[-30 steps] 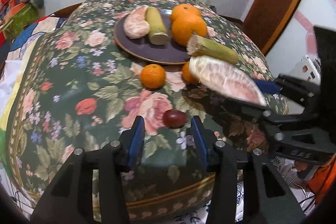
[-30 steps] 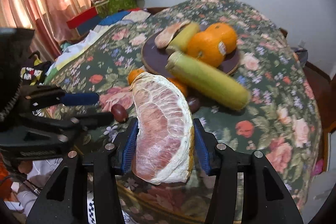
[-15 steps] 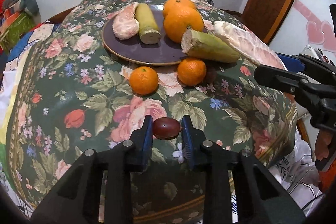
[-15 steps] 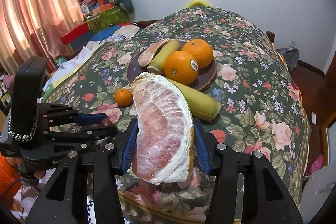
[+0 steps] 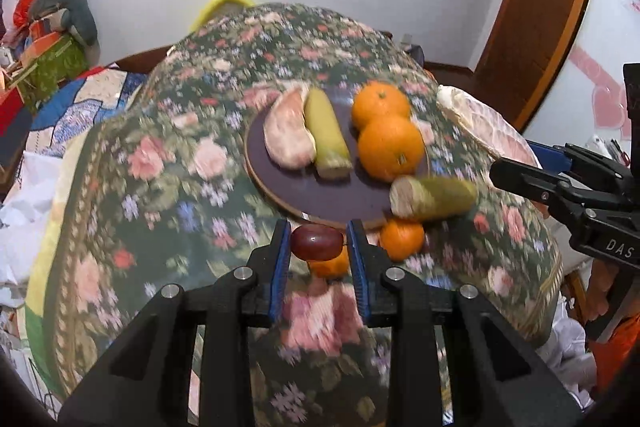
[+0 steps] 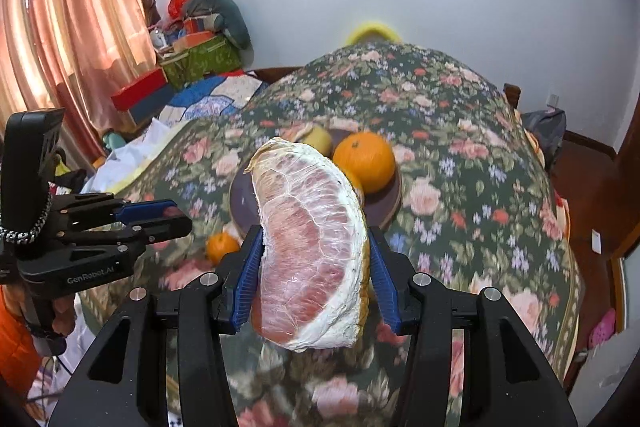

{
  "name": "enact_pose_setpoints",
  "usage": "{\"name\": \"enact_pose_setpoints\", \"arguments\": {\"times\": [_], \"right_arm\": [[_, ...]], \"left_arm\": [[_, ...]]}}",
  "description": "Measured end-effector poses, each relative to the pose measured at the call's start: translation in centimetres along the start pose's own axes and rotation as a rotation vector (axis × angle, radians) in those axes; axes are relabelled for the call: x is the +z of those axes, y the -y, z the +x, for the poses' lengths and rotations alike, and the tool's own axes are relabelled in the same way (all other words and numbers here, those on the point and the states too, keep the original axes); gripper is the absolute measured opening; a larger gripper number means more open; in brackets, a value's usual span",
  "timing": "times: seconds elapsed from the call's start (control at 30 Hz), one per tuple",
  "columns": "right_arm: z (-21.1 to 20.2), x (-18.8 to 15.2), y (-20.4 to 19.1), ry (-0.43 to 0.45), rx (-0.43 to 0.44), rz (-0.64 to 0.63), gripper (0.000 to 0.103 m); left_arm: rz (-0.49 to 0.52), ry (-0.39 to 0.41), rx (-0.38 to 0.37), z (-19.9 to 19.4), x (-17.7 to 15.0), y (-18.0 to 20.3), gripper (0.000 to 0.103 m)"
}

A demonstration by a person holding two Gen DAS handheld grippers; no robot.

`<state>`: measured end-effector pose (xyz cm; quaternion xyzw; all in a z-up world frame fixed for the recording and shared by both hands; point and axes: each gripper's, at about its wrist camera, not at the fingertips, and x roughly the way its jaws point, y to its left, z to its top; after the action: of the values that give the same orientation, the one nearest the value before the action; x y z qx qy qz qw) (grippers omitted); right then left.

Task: Organize fruits
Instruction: 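Lay the pomelo segment on the plate while the left tool drops the grape beside it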

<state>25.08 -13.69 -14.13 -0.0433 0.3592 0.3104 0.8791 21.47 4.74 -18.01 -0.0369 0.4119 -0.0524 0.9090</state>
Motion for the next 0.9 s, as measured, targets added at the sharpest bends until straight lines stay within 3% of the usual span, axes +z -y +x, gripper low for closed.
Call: {"name": "enact_pose_setpoints", "arguments": {"times": [0.3, 0.9], "right_arm": [[2.4, 3.2, 0.6, 0.021, -0.007, -0.011, 0.047], [9.5, 6.6, 1.2, -0.065, 0.002, -0.005, 0.047]], "left_arm": [[-0.030, 0.041, 0.007, 1.6, 3.2, -2.2, 0.028], [-0.081, -0.015, 0.010, 8.5, 4.9, -5.4, 0.028]]}}
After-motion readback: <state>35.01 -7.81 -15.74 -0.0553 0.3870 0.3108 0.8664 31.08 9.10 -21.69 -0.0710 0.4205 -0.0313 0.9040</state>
